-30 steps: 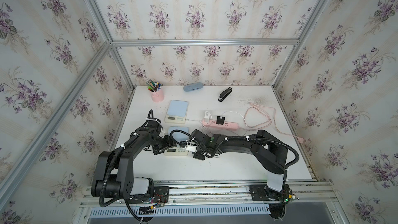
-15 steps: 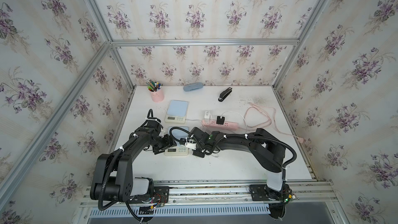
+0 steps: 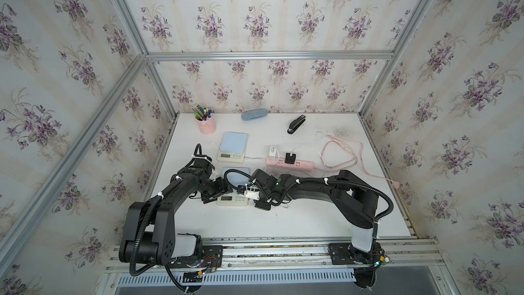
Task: Charge the electronic scale
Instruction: Insert the charging cable into the electronic scale.
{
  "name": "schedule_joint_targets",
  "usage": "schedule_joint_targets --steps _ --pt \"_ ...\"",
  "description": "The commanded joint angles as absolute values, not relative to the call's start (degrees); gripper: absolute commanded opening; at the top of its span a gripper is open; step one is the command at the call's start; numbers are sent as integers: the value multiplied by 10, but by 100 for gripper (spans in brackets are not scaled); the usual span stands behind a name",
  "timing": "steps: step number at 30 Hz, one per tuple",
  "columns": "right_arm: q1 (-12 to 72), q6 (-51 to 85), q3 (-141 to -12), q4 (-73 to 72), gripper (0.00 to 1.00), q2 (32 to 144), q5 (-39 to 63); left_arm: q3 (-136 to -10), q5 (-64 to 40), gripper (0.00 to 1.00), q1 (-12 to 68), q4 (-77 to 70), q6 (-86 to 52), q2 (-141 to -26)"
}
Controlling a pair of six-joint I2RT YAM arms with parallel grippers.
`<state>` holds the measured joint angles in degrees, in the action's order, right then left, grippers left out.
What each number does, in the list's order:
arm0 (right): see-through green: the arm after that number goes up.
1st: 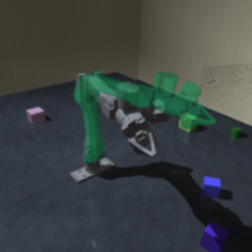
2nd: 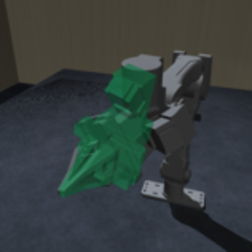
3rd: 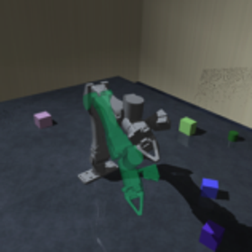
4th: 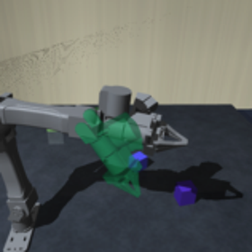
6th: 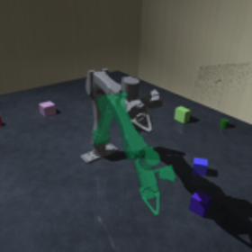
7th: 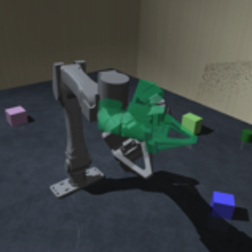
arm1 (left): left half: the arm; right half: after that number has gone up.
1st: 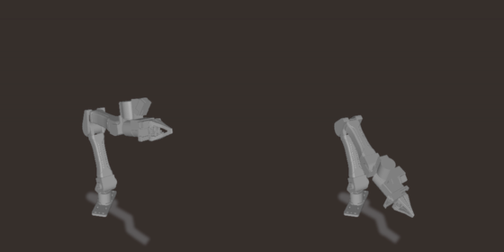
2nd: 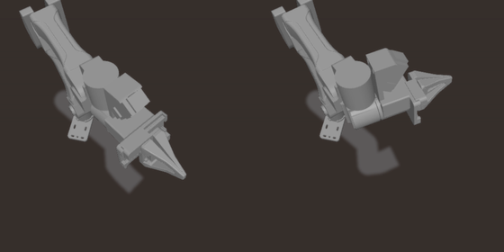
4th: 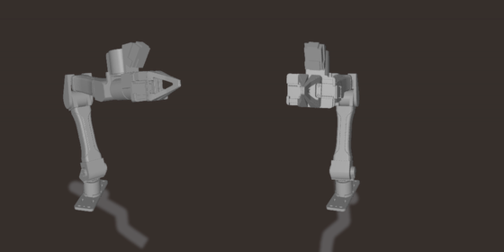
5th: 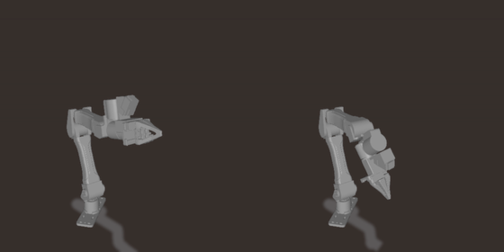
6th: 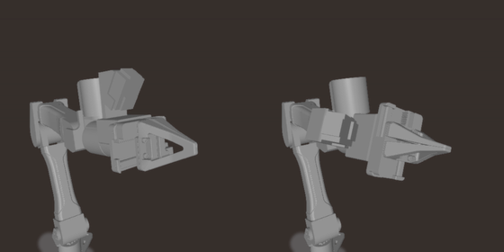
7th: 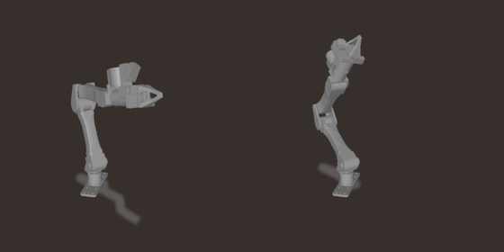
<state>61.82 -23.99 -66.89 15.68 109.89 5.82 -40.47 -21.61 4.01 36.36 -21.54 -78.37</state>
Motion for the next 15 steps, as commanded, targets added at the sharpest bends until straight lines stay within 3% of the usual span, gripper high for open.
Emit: schedule_joint_targets --steps 1,15 --pt "619 -239 -664 151 0 1094 82 -406 -227 82 40 366 -215 -786" --pt "611 -218 -666 142 0 1112 48 -407 -234 82 41 364 -213 -793"
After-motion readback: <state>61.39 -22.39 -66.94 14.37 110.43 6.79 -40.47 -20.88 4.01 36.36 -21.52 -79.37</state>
